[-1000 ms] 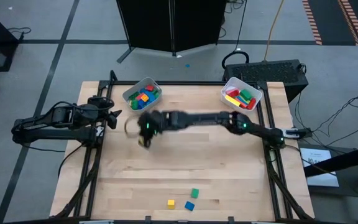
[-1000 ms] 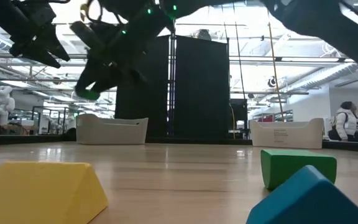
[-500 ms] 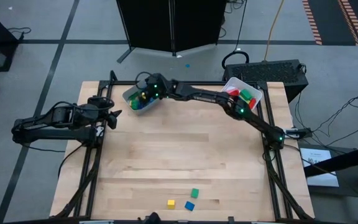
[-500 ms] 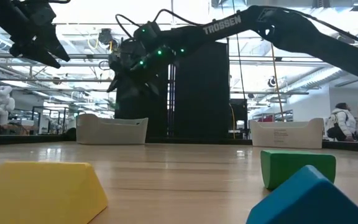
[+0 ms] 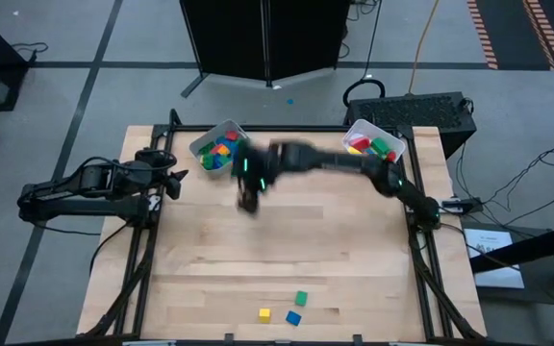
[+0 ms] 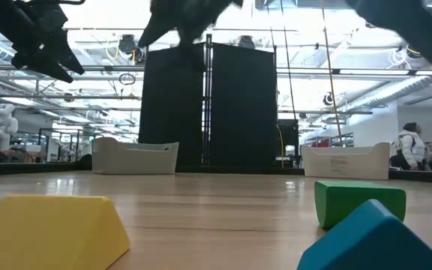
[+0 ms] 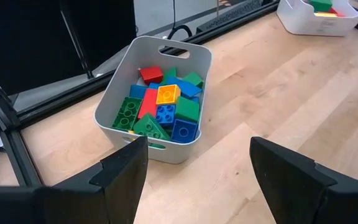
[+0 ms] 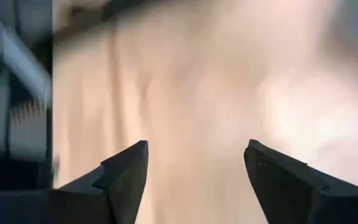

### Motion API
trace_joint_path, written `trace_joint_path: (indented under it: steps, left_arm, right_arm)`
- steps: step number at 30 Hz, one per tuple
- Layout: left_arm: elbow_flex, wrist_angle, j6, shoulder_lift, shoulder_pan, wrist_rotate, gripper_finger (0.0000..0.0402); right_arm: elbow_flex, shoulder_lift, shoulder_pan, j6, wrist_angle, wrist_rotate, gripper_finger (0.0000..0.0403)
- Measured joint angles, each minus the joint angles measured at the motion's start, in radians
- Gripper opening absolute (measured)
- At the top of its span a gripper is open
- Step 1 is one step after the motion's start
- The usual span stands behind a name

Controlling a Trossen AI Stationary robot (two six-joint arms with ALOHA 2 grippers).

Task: Sort blocks by size
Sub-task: Put the half cylindrical green block into the gray bin

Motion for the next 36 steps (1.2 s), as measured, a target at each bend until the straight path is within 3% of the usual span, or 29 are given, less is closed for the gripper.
trace_joint_path:
  steps: [3,6,14,19,26,36]
  left_arm:
    - [0.000,0.000,-0.001,0.000,0.000,0.002,0.0281]
    - [0.000,0.000,-0.001,0.000,0.000,0.004,0.0281]
    - [0.000,0.001,-0.002,0.000,0.000,0.004,0.0281]
    - [0.000,0.002,-0.005,0.000,0.000,0.004,0.0281]
    - [0.000,0.002,-0.008,0.000,0.000,0.004,0.0281]
    - [0.000,0.002,-0.008,0.000,0.000,0.004,0.0281]
  right_arm:
    - [-0.006,-0.018,0.155,-0.027,-0.148,0.052,0.0250]
    - [-0.006,-0.040,0.308,-0.004,-0.207,0.189,0.0249]
    - [-0.006,-0.016,0.584,0.226,-0.308,0.471,0.0249]
    - [-0.051,0.007,0.685,0.367,-0.354,0.487,0.0249]
    - [-0.159,0.010,0.753,0.424,-0.373,0.470,0.0249]
    - [-0.315,0.009,0.750,0.420,-0.201,0.436,0.0249]
